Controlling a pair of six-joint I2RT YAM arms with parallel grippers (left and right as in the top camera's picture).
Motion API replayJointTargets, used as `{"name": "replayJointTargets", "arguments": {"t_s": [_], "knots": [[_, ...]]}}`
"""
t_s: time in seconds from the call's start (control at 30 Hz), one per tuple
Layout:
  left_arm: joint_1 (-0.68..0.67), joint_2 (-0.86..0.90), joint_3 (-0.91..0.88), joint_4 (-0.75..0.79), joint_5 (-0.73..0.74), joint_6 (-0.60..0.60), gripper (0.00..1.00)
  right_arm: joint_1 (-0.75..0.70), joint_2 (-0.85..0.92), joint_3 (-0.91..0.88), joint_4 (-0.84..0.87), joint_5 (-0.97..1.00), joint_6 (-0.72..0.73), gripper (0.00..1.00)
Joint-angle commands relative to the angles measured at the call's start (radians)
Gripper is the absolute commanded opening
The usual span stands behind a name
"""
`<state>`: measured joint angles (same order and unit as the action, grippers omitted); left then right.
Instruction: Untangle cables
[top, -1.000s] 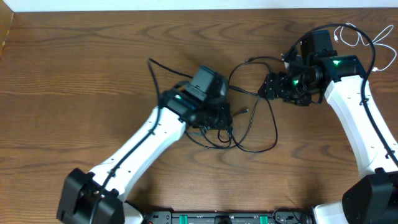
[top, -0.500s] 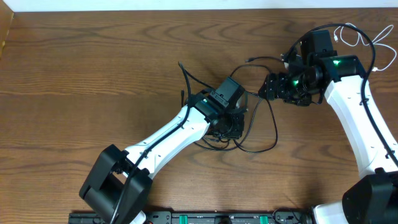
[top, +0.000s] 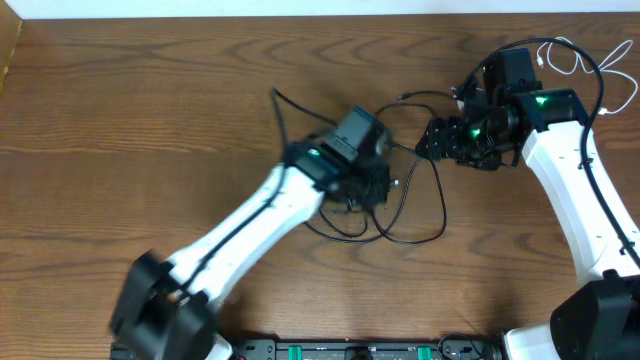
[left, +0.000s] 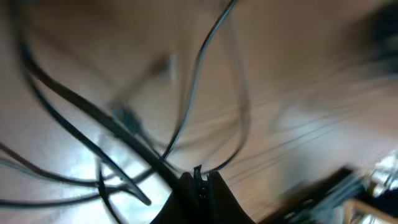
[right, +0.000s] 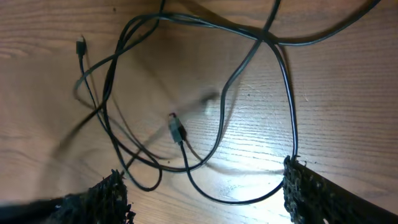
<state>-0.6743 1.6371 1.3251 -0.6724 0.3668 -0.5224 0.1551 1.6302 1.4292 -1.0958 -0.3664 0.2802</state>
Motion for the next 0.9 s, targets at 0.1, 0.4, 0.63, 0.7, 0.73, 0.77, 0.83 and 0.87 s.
{"name": "replayJointTargets", "arguments": {"t_s": [0.1, 0.4, 0.63, 0.7, 0.73, 0.77, 0.83, 0.87], "knots": [[0.095, -0.249, 0.111, 0.005, -0.010, 0.011, 0.08, 0.018, 0.006, -0.005, 0.005, -0.029, -0.063, 0.77], [0.185, -0.410, 0.111, 0.084, -0.010, -0.023, 0.08, 0.105, 0.006, -0.005, 0.079, -0.122, -0.076, 0.78], [0.199, -0.428, 0.111, 0.094, -0.010, -0.021, 0.08, 0.172, 0.006, -0.005, 0.161, -0.286, -0.076, 0.79], [0.199, -0.419, 0.111, 0.080, -0.010, -0.021, 0.08, 0.185, 0.006, -0.005, 0.183, -0.328, -0.076, 0.79], [0.199, -0.414, 0.111, 0.072, -0.013, -0.021, 0.08, 0.190, 0.006, -0.005, 0.196, -0.352, -0.073, 0.80], [0.199, -0.407, 0.111, 0.062, -0.013, -0.021, 0.08, 0.192, 0.006, -0.005, 0.208, -0.370, -0.068, 0.80], [0.199, -0.393, 0.111, 0.047, -0.013, -0.021, 0.08, 0.193, 0.006, -0.005, 0.234, -0.417, -0.064, 0.80], [0.199, -0.386, 0.110, 0.044, -0.013, -0.021, 0.08, 0.193, 0.006, -0.005, 0.248, -0.443, -0.060, 0.80]]}}
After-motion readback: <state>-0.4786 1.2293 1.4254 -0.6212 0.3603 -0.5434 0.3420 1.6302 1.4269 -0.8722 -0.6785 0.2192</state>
